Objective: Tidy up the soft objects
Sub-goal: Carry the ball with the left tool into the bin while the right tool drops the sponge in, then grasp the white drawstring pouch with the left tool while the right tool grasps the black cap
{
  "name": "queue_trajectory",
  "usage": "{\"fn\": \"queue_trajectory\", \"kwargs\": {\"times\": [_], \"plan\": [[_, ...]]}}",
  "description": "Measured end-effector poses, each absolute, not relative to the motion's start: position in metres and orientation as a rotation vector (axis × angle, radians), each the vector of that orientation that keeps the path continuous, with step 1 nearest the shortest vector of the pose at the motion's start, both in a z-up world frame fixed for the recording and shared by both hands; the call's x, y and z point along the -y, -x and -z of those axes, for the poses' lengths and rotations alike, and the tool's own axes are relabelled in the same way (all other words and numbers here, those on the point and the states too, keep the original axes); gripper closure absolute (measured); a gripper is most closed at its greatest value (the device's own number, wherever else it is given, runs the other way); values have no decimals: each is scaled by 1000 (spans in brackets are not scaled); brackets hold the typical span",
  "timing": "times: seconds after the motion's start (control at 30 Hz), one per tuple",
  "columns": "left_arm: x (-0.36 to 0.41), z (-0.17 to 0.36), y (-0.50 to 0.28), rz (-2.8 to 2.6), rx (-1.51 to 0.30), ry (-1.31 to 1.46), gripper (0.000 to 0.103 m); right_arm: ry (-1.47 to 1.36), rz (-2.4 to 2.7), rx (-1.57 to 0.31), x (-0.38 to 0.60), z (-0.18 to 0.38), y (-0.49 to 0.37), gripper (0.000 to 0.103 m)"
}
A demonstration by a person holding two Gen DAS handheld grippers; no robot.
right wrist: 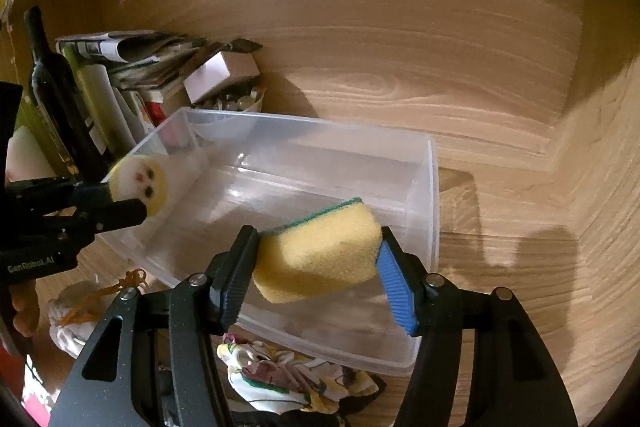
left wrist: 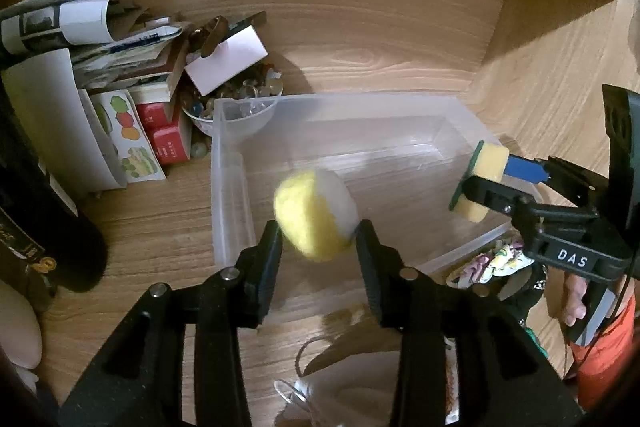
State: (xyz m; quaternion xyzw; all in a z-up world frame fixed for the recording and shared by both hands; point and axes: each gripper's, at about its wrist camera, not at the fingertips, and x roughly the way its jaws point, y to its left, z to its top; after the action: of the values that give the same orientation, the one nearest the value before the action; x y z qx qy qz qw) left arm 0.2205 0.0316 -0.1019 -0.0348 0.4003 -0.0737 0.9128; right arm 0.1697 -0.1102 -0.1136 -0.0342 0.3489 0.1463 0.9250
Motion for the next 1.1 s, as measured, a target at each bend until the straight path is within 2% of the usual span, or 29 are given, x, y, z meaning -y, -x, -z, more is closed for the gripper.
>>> {"fn": "queue_trajectory", "kwargs": {"times": [0.03,0.17,0.27,0.37,0.6,0.67,0.77,0.93,1.1], "plan": [[-32,102,-221,147,-823,72,56,70,-303,-721,110,114,-170,45],[-31,96,-217,142,-800,73,48,82,-296,-713,109,110,-166,34],[-31,87,-208,134,-766,65,43,88,-294,-688,108,102,-160,32],[-30,75,-198,133,-729,64,38,98,-291,-652,107,93,-151,23],[-30,51,-167,137,-649,81,34,101,-315,-571,107,69,-118,16],[-29,47,-154,140,-631,87,24,88,-324,-551,110,64,-108,11],[-28,44,-137,132,-603,86,18,73,-323,-512,117,59,-88,4],[-24,50,-119,135,-602,80,11,73,-306,-506,122,65,-67,1],[-19,69,-110,143,-652,90,11,51,-299,-568,126,89,-59,1]]}}
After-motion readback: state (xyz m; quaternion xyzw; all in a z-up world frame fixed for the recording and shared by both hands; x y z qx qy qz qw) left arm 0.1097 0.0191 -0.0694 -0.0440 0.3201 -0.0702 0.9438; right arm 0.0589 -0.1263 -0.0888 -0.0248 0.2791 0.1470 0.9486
